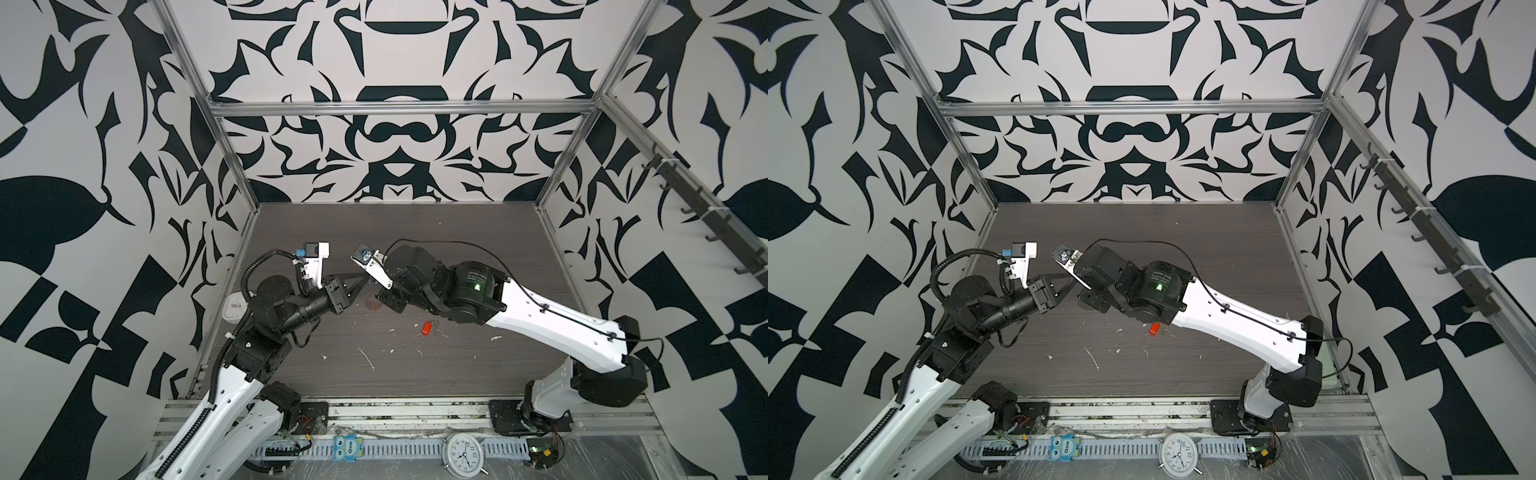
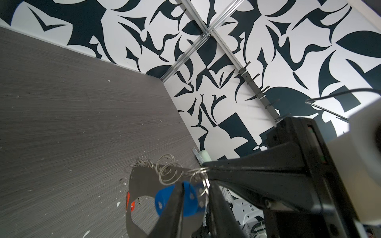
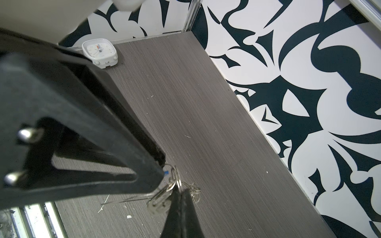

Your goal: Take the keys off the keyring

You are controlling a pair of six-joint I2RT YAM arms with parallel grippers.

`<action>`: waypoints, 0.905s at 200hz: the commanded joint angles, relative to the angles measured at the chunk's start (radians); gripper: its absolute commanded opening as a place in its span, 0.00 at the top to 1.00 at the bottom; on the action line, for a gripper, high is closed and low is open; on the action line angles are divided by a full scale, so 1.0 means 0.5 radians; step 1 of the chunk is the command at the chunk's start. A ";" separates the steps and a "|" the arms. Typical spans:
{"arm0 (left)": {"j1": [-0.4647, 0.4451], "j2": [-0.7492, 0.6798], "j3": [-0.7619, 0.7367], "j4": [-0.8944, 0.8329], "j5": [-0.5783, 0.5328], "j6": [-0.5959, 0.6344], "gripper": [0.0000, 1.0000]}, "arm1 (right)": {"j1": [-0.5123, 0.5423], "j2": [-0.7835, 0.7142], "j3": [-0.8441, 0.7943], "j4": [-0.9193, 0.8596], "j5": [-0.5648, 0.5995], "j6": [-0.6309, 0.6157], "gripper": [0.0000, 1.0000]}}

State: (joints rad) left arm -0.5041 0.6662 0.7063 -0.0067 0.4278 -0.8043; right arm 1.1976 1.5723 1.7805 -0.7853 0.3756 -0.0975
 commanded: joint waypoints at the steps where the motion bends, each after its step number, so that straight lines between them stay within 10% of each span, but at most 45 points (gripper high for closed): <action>1: 0.001 -0.010 -0.029 0.092 0.025 0.004 0.76 | 0.006 -0.055 0.022 0.085 0.025 -0.004 1.00; 95: -0.001 0.037 -0.008 0.138 0.063 -0.001 1.00 | 0.004 -0.088 -0.028 0.114 0.010 0.020 1.00; 181: 0.002 0.036 0.144 -0.189 0.081 0.179 1.00 | -0.037 -0.237 -0.227 0.294 0.032 0.059 1.00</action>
State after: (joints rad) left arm -0.5041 0.6903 0.7353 -0.0437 0.4599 -0.7609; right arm 1.1954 1.5234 1.6894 -0.7265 0.3817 -0.0914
